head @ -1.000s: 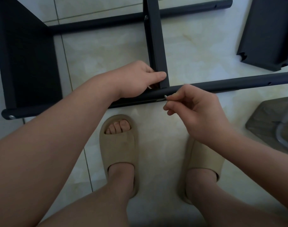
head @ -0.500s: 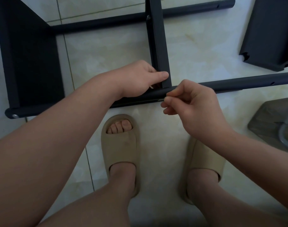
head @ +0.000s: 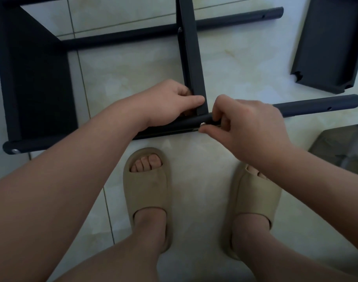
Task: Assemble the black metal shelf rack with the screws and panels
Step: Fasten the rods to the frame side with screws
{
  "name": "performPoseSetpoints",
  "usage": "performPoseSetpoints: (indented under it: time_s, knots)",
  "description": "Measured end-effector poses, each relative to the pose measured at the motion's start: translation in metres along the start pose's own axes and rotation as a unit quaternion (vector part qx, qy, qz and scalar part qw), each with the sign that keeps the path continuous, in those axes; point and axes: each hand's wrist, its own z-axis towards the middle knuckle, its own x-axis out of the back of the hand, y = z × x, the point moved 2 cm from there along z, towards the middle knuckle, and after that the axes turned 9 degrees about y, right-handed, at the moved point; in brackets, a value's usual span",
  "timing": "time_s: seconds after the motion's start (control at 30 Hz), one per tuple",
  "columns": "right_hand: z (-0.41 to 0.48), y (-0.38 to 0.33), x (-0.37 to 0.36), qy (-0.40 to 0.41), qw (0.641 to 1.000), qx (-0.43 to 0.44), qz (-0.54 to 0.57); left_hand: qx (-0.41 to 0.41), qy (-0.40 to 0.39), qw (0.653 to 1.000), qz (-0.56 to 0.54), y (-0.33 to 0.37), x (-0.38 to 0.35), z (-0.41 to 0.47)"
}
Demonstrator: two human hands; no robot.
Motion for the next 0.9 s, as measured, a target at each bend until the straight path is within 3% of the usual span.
performPoseSetpoints:
  time_s: [0.1, 0.17, 0.27, 0.33, 0.57, 0.73, 0.9]
  knots:
    - [-0.007, 0.004, 0.006, -0.047, 0.997, 0.006, 0.066, 0.028, 0.036, 0.999, 0.008, 0.004, 0.003, -0.001]
    - [-0.017, 0.011, 0.015, -0.049, 0.992, -0.006, 0.114, 0.03, 0.109, 0.991, 0.069, 0.012, 0.008, -0.003]
    - [-0.041, 0.026, 0.029, -0.022, 0.995, 0.004, 0.095, -0.035, 0.237, 0.959, 0.151, 0.041, 0.01, -0.013]
    - [-0.059, 0.041, 0.04, -0.009, 0.998, 0.021, 0.052, -0.097, 0.245, 0.951, 0.165, 0.068, 0.002, -0.02]
    - [-0.123, 0.113, 0.078, -0.043, 0.993, -0.036, -0.104, -0.245, 0.094, 0.929, 0.261, 0.147, -0.063, -0.038]
    - [-0.157, 0.172, 0.096, -0.049, 0.983, -0.129, -0.124, -0.318, -0.031, 0.879, 0.352, 0.185, -0.125, -0.042]
    - [-0.182, 0.227, 0.093, -0.067, 0.971, -0.208, -0.098, -0.255, -0.172, 0.862, 0.402, 0.193, -0.181, -0.03]
